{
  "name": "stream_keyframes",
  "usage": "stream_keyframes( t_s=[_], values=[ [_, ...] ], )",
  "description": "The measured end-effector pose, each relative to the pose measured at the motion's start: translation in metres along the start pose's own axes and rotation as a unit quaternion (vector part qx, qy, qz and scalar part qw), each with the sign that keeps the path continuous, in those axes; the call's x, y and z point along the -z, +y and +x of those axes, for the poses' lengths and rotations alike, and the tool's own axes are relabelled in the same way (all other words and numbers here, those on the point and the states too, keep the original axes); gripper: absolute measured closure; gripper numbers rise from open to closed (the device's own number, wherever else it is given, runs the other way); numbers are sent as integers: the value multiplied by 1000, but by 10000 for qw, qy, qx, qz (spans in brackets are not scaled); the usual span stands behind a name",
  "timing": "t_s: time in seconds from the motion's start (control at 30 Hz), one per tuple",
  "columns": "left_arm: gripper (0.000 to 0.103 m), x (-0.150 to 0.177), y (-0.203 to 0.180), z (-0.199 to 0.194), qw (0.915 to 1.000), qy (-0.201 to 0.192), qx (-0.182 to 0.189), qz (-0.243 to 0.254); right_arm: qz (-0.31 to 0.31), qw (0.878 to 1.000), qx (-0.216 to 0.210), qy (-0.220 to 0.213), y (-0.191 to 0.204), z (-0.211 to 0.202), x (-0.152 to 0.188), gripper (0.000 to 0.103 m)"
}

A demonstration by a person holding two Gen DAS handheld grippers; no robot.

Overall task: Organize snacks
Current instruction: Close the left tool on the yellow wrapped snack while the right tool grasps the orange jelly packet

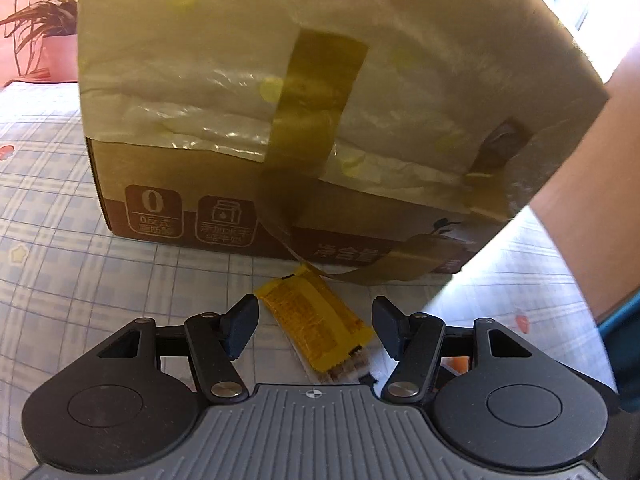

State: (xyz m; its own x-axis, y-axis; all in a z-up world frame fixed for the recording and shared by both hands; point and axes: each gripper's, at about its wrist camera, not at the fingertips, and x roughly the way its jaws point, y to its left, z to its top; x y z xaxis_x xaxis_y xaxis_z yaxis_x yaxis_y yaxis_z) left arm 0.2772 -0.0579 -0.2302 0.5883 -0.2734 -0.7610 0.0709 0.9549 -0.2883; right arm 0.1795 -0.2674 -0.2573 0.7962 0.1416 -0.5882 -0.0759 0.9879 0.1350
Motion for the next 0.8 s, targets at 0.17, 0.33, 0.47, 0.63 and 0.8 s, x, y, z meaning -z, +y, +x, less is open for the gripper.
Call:
stream_keyframes(
  t_s=[0.17, 0.33, 0.47, 0.63, 0.8],
  values=[
    [38, 2, -14, 15, 9992, 15, -368, 171, 27, 10000, -42, -7, -1, 0, 0, 63],
    [41, 6, -27, 18, 9971, -51, -627, 424, 51, 10000, -50, -11, -1, 0, 0, 63],
    [62, 13, -23, 13, 9975, -117, -505, 477, 47, 10000, -49, -13, -1, 0, 0, 63],
    [65, 25, -14, -2, 9978, -131, -381, 524, 53, 10000, -54, -12, -1, -1, 0, 64],
    [65, 31, -5, -22, 9968, -298, -334, 659, 38, 9999, -92, -29, 0, -2, 0, 64]
  ],
)
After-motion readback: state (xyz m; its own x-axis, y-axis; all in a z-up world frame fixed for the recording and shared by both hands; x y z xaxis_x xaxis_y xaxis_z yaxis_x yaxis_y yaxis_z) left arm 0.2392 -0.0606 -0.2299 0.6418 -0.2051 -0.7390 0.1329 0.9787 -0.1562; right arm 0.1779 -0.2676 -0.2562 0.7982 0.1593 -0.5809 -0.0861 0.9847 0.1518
